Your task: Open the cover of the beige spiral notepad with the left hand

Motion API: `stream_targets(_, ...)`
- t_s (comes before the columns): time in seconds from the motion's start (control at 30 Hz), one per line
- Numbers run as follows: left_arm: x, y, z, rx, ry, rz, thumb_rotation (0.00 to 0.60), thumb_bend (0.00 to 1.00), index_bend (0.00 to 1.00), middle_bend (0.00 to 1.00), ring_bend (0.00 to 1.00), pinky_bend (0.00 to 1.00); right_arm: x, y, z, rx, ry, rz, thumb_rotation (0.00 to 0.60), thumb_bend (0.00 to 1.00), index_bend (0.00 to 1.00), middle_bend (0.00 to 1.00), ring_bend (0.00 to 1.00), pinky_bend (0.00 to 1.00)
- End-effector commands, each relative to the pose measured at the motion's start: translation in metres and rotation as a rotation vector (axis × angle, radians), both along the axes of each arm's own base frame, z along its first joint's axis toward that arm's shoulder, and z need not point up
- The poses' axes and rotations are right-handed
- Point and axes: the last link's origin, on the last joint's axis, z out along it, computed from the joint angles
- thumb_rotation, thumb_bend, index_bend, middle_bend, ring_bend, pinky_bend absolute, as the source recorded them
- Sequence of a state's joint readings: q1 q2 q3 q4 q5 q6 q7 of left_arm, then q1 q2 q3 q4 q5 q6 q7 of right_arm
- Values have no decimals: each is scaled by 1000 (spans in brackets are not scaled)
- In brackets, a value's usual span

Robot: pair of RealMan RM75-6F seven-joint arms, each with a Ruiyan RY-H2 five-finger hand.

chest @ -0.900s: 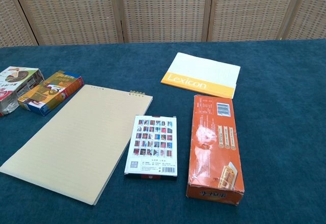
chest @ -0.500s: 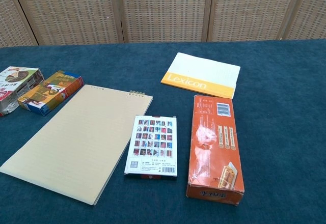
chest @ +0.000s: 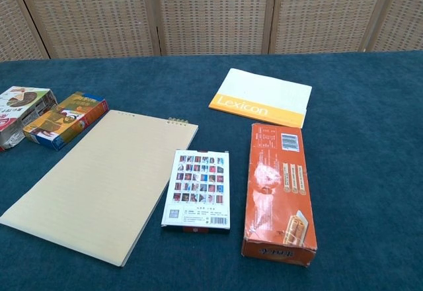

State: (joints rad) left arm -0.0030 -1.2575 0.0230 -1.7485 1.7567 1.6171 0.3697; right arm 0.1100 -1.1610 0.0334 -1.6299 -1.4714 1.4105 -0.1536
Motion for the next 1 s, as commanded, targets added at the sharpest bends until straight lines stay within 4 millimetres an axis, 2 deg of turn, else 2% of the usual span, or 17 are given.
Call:
stream_targets(0.03,0,0,0,0,-1,-1,600,41,0,0,0,0,1,0,0,4,1,18,600,6,0,0,0,0)
stream_targets(0.43,0,0,2,1,-9,-5,600,41,0,0,0,0,8,1,2,-50,-33,113,600,0,0,0,0,0)
stream_targets(1.0,3,-1,-4,-49,-26,-17,600,43,0,0,0,0,3,2,3,-41,-16,77,600,0,0,0,0,0)
